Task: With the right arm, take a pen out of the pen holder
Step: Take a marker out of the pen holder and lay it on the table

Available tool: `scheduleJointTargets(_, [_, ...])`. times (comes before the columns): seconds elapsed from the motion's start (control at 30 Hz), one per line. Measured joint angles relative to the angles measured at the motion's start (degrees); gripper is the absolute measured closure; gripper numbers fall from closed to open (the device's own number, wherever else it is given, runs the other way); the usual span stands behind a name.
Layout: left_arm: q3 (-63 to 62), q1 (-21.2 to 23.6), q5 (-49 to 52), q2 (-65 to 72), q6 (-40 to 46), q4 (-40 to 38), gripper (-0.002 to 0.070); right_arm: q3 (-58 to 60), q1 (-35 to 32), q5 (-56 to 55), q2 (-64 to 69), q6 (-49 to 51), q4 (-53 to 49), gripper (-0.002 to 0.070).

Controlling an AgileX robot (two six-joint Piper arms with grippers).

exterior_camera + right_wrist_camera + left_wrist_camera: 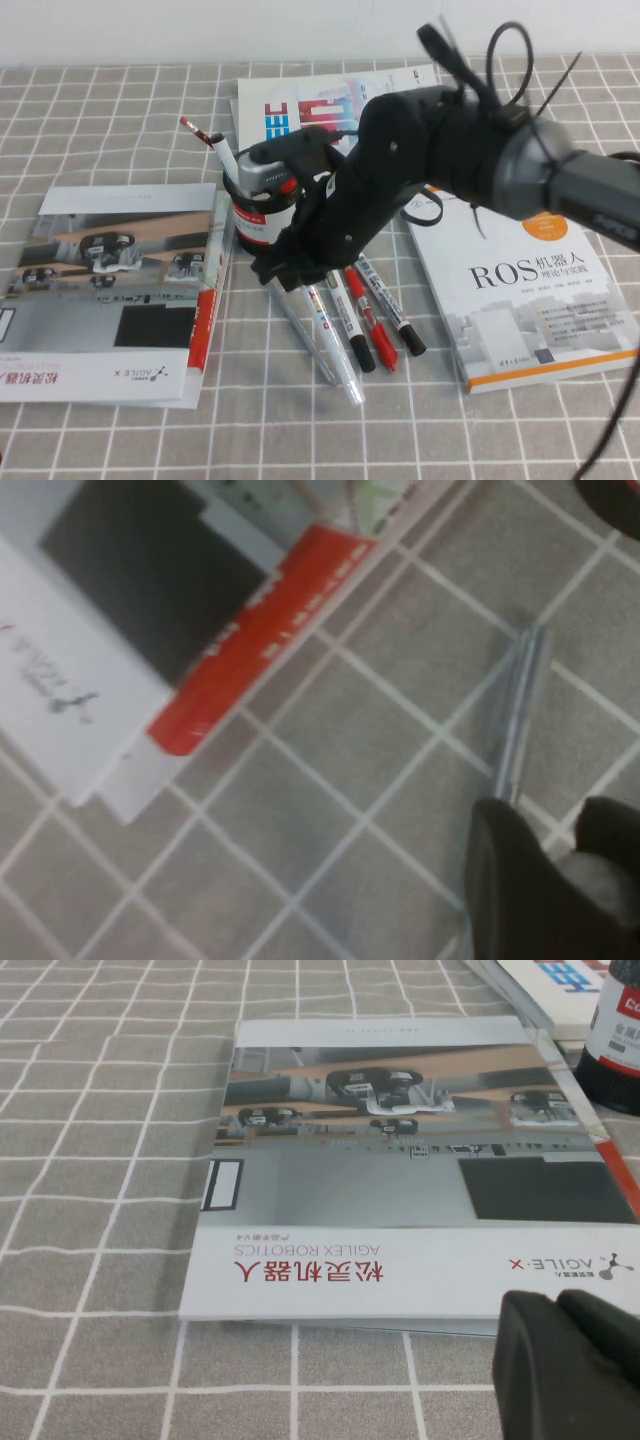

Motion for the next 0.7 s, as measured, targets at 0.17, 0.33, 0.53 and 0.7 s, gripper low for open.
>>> scheduleJointTargets(0.17, [0.0,0.0,0.0,0.0,0.0,0.0,0.0678,-1.32,-1.23,-0.31,3.84,0.0,-0.25,0.0592])
scheduleJointTargets(0.33, [0.0,0.0,0.0,0.0,0.0,0.0,0.0678,-1.4,-1.96,-2.74,5.17,0.0,-0.15,0.0593])
scheduleJointTargets(0.53, [0.0,0.0,0.0,0.0,0.0,0.0,0.0678,-1.53,-2.06,-5.67,5.86,0.0,-0.15,0.0593])
scheduleJointTargets(0.7, [0.0,0.0,0.0,0.0,0.0,0.0,0.0678,-1.53,-2.06,-7.32,7.3,0.0,-0.15,0.0593])
